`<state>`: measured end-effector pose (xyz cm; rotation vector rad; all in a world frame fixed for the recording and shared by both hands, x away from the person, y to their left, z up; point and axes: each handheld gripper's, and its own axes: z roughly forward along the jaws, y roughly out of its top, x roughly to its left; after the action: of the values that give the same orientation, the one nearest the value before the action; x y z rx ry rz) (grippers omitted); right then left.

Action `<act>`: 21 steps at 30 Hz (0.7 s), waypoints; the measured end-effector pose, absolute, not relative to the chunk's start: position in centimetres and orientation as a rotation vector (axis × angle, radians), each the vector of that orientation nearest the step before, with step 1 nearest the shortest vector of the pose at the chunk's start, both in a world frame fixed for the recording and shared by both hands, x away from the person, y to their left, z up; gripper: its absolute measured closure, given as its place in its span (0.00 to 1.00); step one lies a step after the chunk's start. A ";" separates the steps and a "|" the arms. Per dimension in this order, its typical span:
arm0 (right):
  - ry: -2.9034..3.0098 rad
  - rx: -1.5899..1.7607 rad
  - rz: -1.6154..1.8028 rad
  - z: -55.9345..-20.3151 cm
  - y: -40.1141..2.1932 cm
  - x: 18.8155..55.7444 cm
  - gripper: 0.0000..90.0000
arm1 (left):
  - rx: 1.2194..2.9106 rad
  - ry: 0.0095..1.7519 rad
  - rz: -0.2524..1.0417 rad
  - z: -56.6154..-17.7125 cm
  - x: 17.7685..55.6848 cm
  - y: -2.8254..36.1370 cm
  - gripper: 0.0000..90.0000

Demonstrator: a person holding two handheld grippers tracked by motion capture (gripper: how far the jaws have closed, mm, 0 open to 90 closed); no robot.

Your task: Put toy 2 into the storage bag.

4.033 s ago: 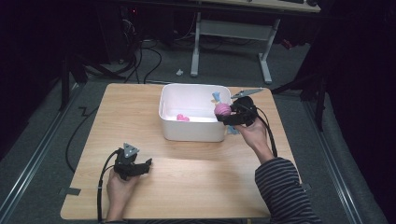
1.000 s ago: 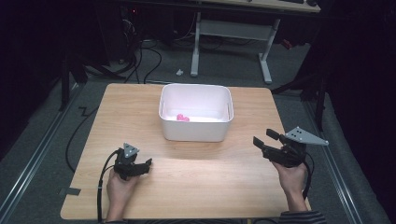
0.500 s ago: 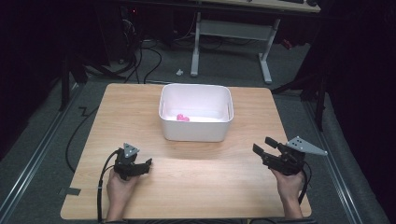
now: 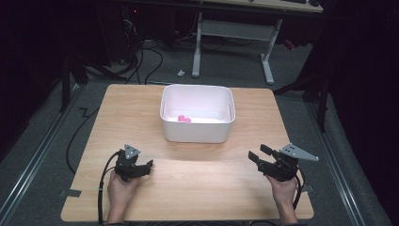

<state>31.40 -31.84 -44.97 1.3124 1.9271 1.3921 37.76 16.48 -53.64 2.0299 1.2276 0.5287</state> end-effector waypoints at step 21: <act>1.970 1.355 1.324 -47.8 -30.7 32.2 0.40 | 2.030 1.228 0.529 -53.6 37.8 16.5 0.26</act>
<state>32.20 -30.67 -47.76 1.3552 1.9697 1.3244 37.76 16.47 -53.64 2.0298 1.2280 0.5288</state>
